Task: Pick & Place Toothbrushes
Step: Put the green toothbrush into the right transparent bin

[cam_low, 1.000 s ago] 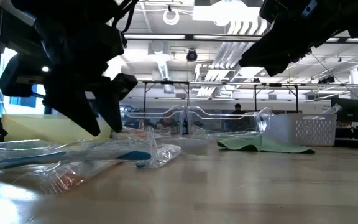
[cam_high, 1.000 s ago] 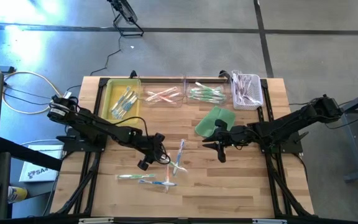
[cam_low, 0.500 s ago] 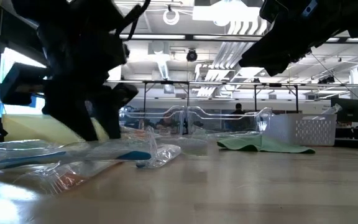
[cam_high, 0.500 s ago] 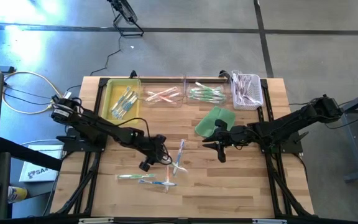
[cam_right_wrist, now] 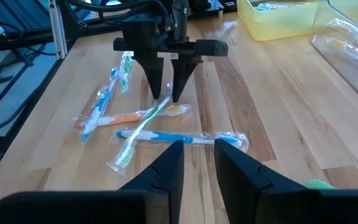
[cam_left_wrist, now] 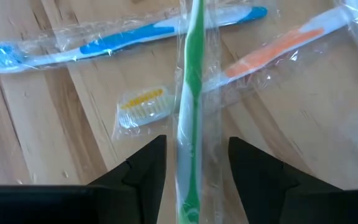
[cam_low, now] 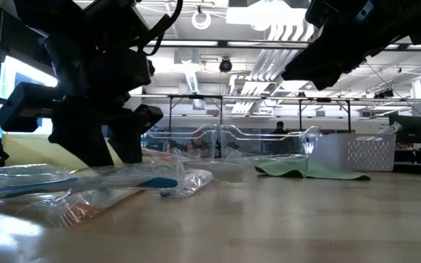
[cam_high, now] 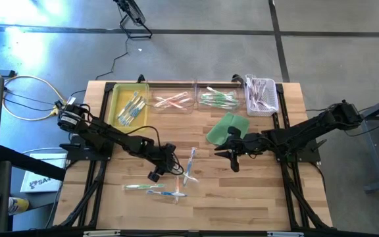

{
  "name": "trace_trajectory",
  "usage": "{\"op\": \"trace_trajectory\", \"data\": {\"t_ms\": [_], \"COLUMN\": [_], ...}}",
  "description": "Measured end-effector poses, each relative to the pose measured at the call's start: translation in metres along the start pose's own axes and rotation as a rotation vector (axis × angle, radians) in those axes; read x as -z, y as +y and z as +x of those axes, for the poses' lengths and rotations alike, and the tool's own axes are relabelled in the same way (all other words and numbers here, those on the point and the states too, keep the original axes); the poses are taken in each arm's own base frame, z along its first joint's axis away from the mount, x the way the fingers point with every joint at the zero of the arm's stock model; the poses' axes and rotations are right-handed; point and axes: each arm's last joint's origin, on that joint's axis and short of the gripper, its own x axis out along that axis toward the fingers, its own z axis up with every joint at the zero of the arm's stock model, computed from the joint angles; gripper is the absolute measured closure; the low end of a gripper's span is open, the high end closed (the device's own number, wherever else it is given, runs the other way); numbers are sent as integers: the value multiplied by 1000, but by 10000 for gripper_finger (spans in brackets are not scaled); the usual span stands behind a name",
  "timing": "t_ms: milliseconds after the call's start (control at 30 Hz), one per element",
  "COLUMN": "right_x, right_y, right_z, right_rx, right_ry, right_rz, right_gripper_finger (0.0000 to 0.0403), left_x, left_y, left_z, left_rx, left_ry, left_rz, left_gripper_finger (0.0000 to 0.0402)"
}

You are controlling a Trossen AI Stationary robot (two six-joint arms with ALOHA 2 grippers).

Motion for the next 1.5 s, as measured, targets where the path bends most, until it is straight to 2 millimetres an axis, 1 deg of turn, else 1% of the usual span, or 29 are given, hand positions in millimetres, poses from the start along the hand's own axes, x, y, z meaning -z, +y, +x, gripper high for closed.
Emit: {"op": "trace_trajectory", "data": {"t_ms": [133,233,600,767,1500], "right_x": [0,0,0,0,0], "right_y": [0,0,0,0,0], "right_z": [0,0,0,0,0], "right_rx": [0,0,0,0,0], "right_ry": [0,0,0,0,0], "right_rz": [0,0,0,0,0], "right_gripper_finger": [321,321,321,321,321], "left_x": [0,0,0,0,0], "left_y": [0,0,0,0,0], "left_z": [0,0,0,0,0], "left_rx": [0,0,-4,-4,18], "left_ry": [0,0,-1,-1,-7], "left_rz": [-1,-2,-21,-21,-22], "left_gripper_finger": [234,246,346,376,381]}}
